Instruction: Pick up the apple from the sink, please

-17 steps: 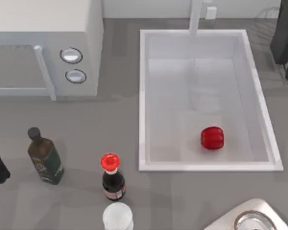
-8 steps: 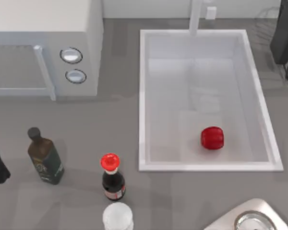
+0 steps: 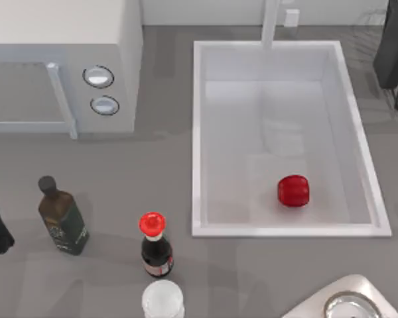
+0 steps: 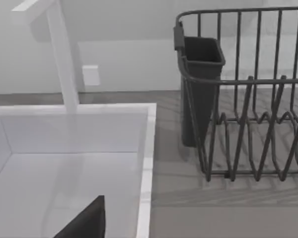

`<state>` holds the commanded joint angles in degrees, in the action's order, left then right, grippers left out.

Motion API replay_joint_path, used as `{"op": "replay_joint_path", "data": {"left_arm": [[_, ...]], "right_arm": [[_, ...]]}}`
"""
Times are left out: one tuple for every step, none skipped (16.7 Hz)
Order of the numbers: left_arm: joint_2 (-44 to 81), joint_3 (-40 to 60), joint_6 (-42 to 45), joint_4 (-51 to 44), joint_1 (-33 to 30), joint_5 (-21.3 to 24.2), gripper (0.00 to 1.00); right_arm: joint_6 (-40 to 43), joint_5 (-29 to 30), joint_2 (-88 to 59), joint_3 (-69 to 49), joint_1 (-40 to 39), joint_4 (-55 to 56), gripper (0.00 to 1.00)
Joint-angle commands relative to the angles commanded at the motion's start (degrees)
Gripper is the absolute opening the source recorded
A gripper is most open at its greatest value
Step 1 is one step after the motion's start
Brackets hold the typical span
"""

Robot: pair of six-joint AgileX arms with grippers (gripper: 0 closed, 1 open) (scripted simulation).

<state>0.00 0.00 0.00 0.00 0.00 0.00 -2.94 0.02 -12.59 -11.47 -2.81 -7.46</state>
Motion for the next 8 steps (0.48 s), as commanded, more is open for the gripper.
{"op": "replay_joint_path", "data": {"left_arm": [[0.0,0.0,0.0,0.0,0.0,0.0,1.00],[0.0,0.0,0.0,0.0,0.0,0.0,1.00],[0.0,0.0,0.0,0.0,0.0,0.0,1.00],[0.0,0.0,0.0,0.0,0.0,0.0,1.00],[0.0,0.0,0.0,0.0,0.0,0.0,1.00],[0.0,0.0,0.0,0.0,0.0,0.0,1.00],[0.0,0.0,0.0,0.0,0.0,0.0,1.00],[0.0,0.0,0.0,0.0,0.0,0.0,1.00]], "right_arm": [[-0.9,0.0,-4.2,-3.5,-0.9,-2.3,1.00],[-1.9,0.0,-8.8,-7.3,-1.8,-4.7,1.00],[-2.9,0.0,-13.9,-11.5,-2.8,-7.4,1.00],[-4.0,0.0,-19.4,-15.8,-3.8,-10.2,1.00],[-5.2,0.0,-25.2,-20.3,-4.9,-13.1,1.00],[-6.4,0.0,-31.2,-25.0,-6.1,-16.1,1.00],[-7.6,0.1,-37.4,-29.8,-7.2,-19.2,1.00],[-8.8,0.1,-43.8,-34.7,-8.4,-22.3,1.00]]}}
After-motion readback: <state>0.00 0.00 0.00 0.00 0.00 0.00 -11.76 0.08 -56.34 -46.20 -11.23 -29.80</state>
